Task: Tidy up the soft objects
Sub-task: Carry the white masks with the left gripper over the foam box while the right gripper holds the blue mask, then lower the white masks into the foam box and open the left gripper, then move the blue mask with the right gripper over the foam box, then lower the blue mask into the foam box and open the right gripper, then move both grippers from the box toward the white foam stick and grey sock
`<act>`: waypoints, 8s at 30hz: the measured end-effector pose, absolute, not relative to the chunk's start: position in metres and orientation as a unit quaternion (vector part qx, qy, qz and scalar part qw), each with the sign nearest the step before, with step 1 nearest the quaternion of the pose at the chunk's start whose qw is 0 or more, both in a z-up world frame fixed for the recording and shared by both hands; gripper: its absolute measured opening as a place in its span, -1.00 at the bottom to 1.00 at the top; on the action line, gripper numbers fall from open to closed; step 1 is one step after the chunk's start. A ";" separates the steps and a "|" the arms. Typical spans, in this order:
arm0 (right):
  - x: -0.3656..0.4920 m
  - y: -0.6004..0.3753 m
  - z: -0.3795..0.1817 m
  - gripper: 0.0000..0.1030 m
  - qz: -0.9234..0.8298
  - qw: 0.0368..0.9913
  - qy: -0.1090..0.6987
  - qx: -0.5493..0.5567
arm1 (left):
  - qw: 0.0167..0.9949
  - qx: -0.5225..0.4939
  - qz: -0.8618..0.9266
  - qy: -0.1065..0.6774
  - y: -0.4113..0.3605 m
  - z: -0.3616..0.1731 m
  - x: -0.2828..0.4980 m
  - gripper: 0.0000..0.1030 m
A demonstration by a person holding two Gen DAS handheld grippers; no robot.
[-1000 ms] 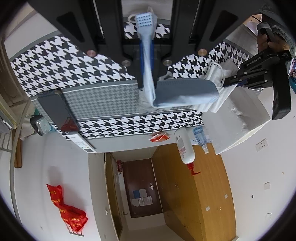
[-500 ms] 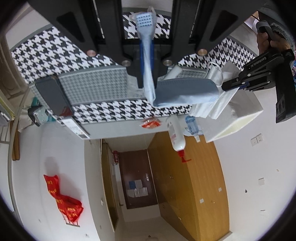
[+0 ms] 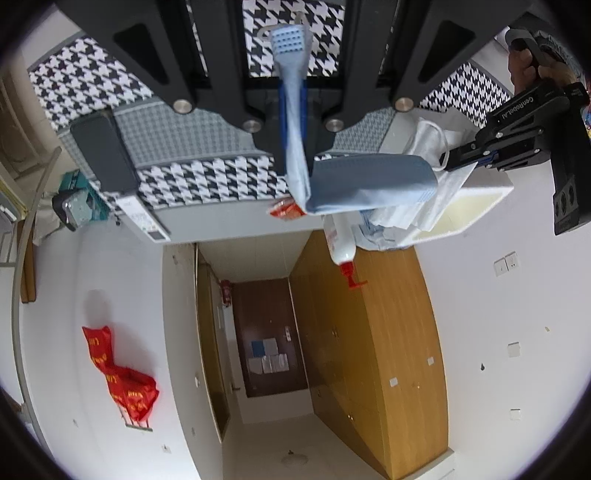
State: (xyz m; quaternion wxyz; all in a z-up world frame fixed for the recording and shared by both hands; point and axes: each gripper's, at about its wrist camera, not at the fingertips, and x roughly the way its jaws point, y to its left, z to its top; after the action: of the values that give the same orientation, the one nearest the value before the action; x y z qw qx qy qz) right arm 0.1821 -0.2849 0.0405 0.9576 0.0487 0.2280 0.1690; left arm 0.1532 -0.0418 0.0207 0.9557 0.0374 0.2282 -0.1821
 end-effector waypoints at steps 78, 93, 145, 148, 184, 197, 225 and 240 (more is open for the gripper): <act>0.230 -0.197 0.070 -0.84 0.245 0.948 0.196 0.050 | 0.971 0.020 -0.002 0.238 0.054 0.039 0.214 -0.86; 0.233 -0.198 0.072 -0.84 0.243 0.947 0.201 0.065 | 0.982 0.018 0.023 0.187 0.061 0.048 0.191 0.98; 0.254 -0.070 0.084 -0.84 0.313 0.922 0.228 0.007 | 0.977 -0.029 0.102 0.184 0.152 0.031 0.114 0.98; 0.260 -0.063 0.082 -0.84 0.310 0.920 0.238 0.009 | 0.977 -0.032 0.100 0.185 0.154 0.029 0.114 0.98; 0.268 -0.038 0.068 0.70 0.276 0.921 0.271 -0.047 | 0.974 -0.034 0.124 0.185 0.156 0.034 0.112 0.98; 0.245 -0.063 0.083 0.71 0.282 0.930 0.234 -0.045 | 0.977 -0.027 0.113 0.177 0.137 0.040 0.109 0.98; 0.190 -0.131 0.095 0.99 0.268 0.950 0.156 -0.033 | 0.985 -0.016 0.072 0.155 0.082 0.059 0.101 0.98; 0.176 -0.161 0.067 0.99 0.247 0.955 0.165 -0.025 | 0.988 -0.024 0.031 0.149 0.057 0.043 0.106 0.98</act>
State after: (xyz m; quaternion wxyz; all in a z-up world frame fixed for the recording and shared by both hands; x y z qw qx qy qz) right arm 0.1759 -0.1609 0.0671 0.9545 -0.0249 0.1648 0.2473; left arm 0.1057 0.0569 0.0425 0.9881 -0.0241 0.1487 0.0310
